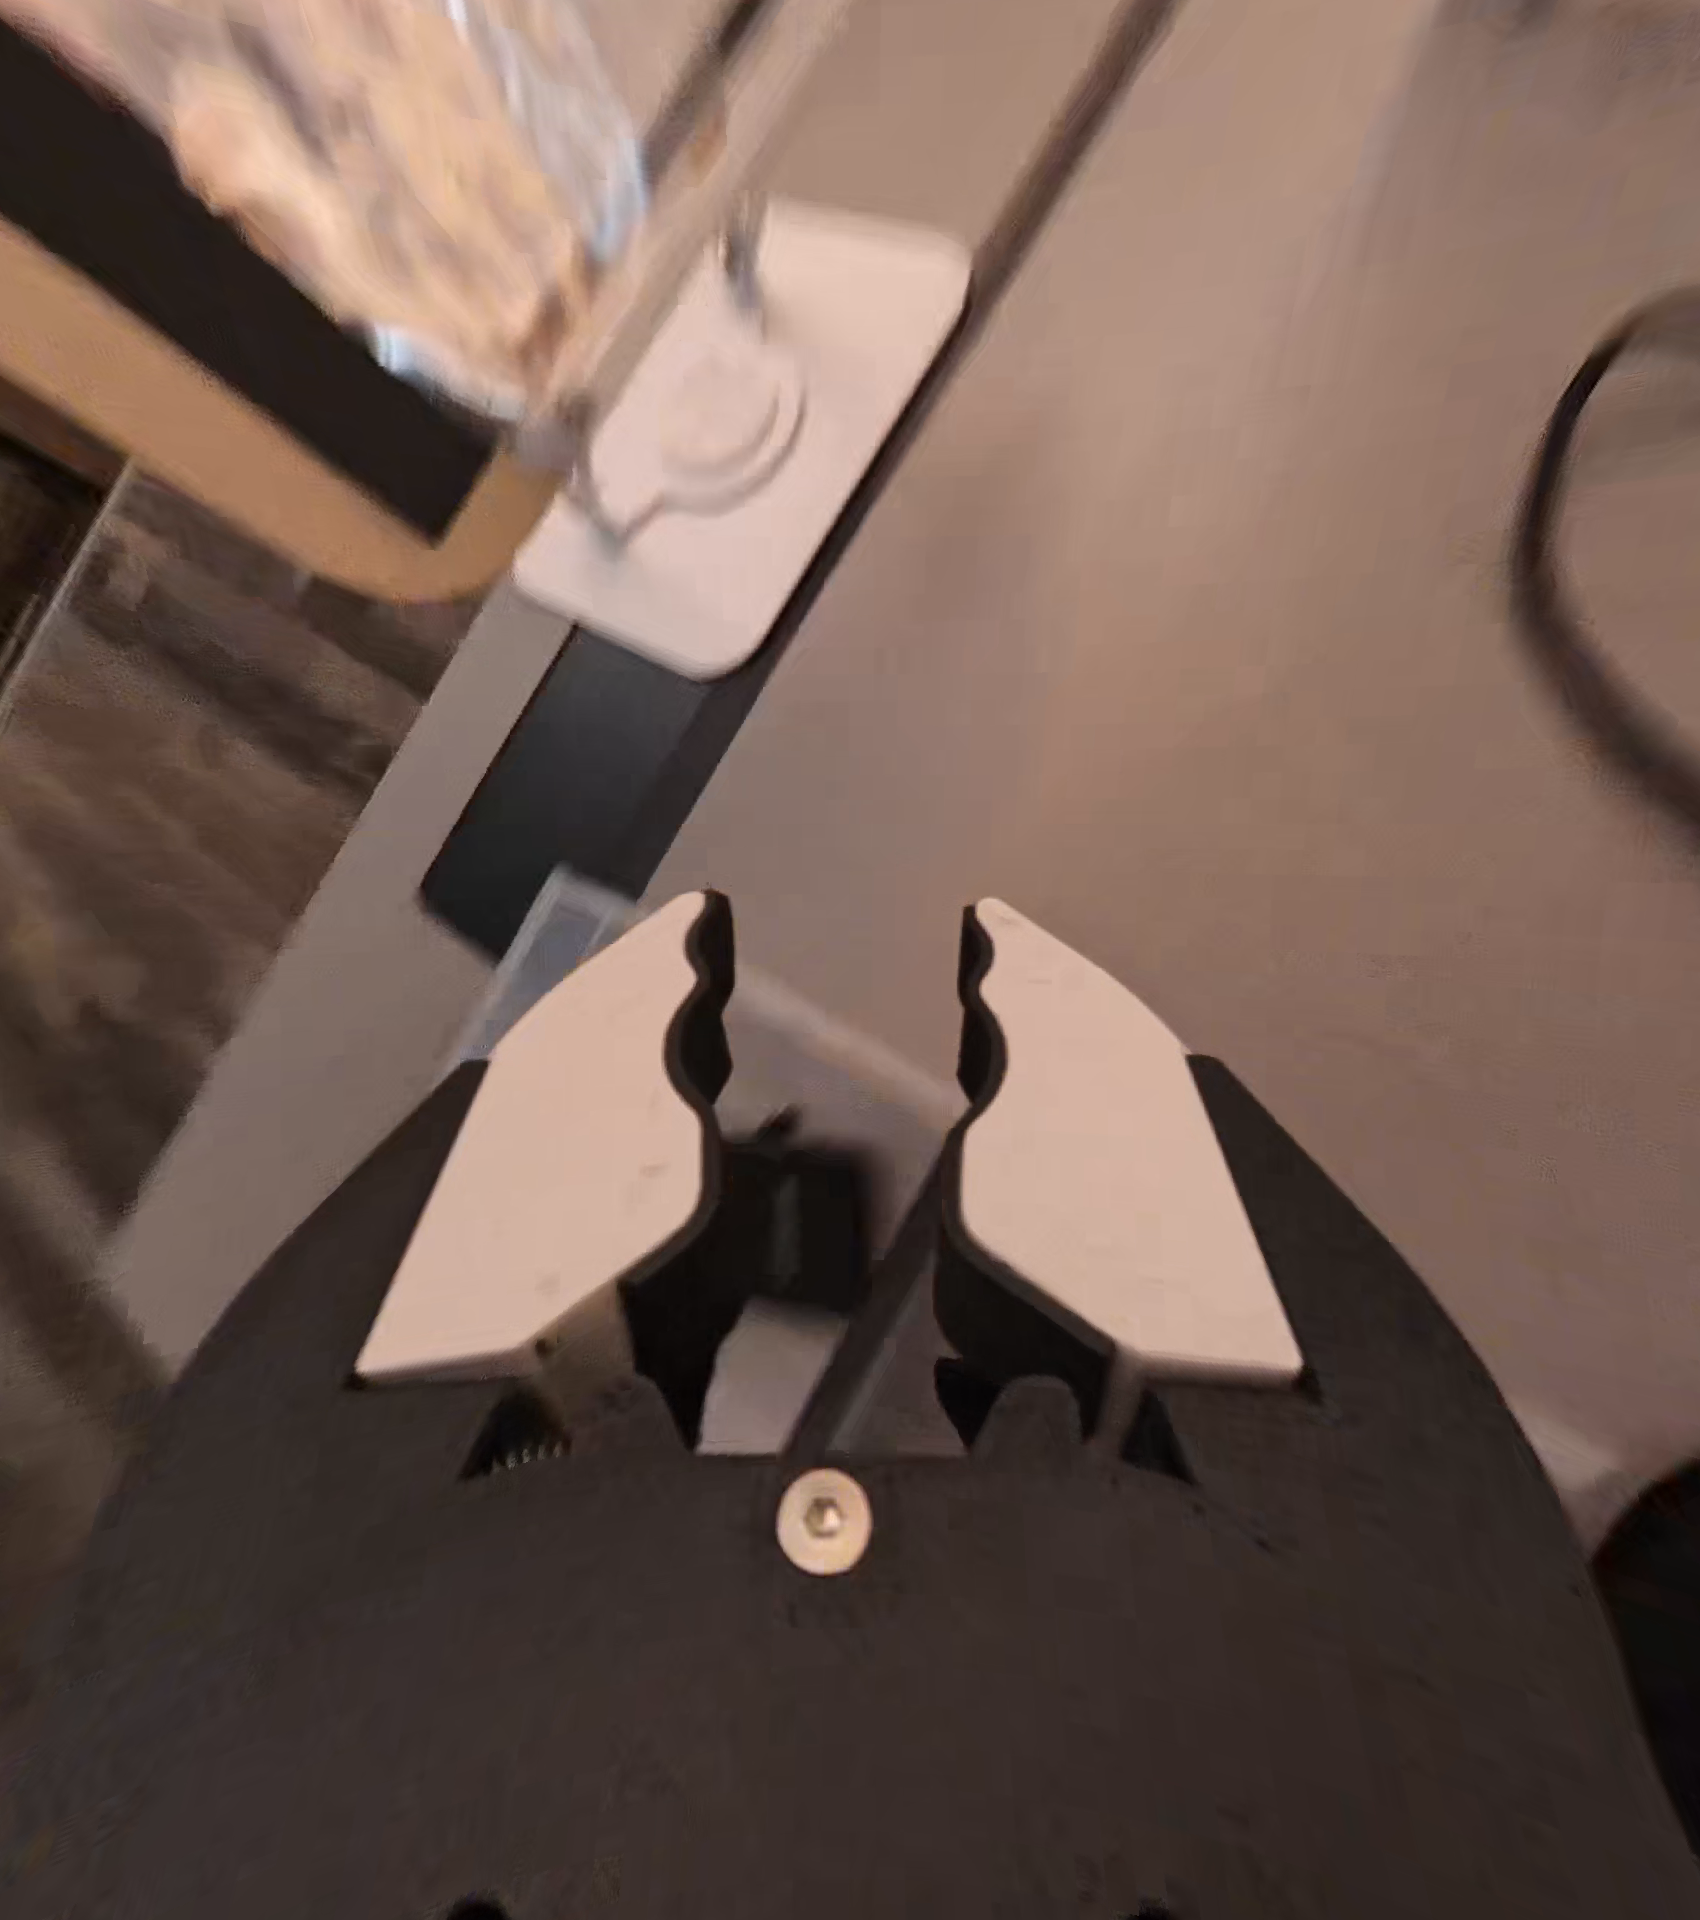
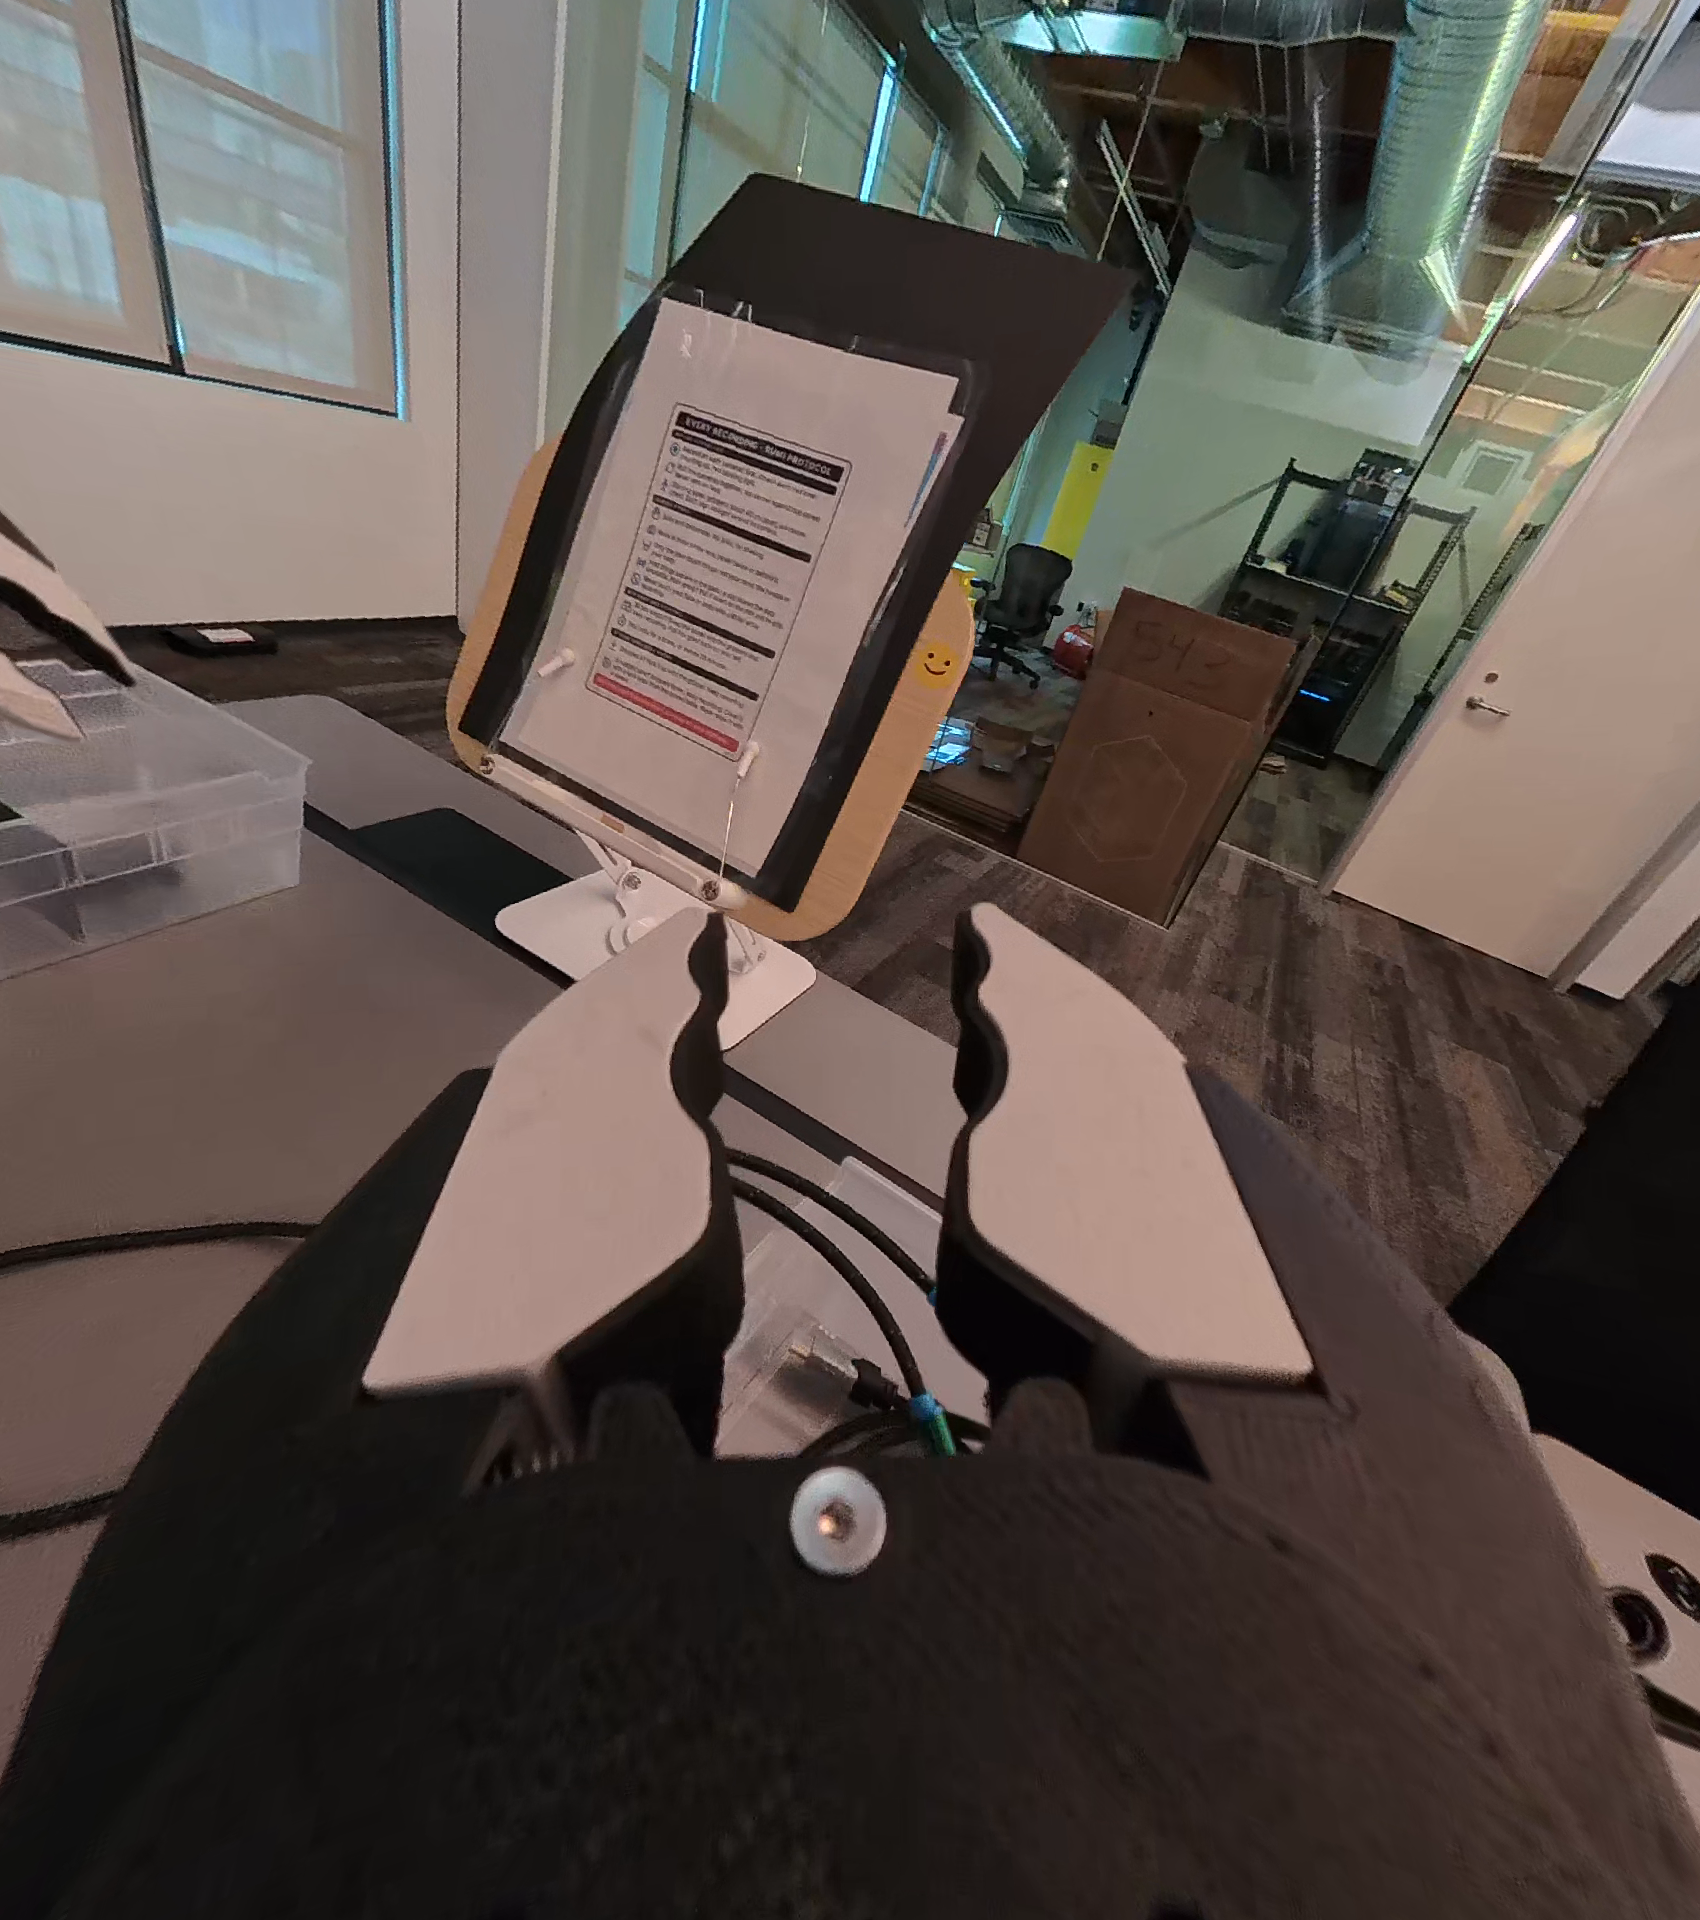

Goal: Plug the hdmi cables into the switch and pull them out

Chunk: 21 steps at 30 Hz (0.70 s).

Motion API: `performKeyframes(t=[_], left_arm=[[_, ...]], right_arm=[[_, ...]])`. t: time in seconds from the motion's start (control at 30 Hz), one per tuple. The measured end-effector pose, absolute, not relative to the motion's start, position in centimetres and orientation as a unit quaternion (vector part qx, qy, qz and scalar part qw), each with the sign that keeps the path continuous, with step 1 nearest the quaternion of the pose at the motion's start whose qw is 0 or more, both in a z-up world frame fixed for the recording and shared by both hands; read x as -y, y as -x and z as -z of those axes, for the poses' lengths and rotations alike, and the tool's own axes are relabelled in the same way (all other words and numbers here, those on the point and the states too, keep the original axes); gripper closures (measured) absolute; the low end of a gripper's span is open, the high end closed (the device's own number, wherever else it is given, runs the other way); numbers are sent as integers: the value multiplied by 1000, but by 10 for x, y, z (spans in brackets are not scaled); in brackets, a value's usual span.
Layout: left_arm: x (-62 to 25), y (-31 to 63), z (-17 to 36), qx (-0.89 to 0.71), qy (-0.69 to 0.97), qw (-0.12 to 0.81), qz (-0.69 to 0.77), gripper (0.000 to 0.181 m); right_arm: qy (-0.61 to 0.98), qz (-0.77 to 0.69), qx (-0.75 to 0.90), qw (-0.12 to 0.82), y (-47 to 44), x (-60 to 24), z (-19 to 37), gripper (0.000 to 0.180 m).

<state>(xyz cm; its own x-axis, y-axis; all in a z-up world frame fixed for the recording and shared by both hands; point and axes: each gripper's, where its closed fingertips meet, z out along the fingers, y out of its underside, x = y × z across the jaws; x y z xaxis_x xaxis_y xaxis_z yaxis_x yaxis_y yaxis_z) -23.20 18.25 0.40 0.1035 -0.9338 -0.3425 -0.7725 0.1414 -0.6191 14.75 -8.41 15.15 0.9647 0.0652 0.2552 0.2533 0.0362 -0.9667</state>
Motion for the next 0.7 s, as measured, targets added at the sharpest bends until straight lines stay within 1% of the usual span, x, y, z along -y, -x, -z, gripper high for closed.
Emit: performKeyframes(t=[0.03, 0.13, 0.3, 0.37, 0.47, 0.53, 0.63, 0.67, 0.7], left_arm=[[-194, 249, 10, -679, 648, 332, 98, 141], [-221, 281, 49, -700, 667, 237, 91, 134], [-268, 320, 106, -776, 612, 147, -41, 137], [-288, 324, 117, -798, 579, 145, -84, 142], [-302, 320, 128, -824, 537, 150, -99, 154], [-309, 319, 135, -839, 510, 151, -112, 157], [-312, 324, 150, -855, 488, 128, -117, 157], [-313, 321, 151, -858, 483, 132, -115, 163], [-315, 318, 151, -858, 479, 142, -118, 160]], right_arm=[[691, 73, 116, 710, -148, 81, -151, 139], [708, 99, 113, 690, -154, 75, -141, 139], [733, 132, 108, 659, -164, 69, -125, 139], [739, 139, 108, 650, -166, 66, -120, 140], [748, 149, 110, 637, -168, 63, -114, 140], [755, 160, 115, 625, -169, 61, -109, 140], [763, 179, 124, 609, -171, 59, -103, 140], [765, 179, 126, 606, -172, 59, -101, 140], [766, 178, 126, 605, -172, 58, -100, 140]])
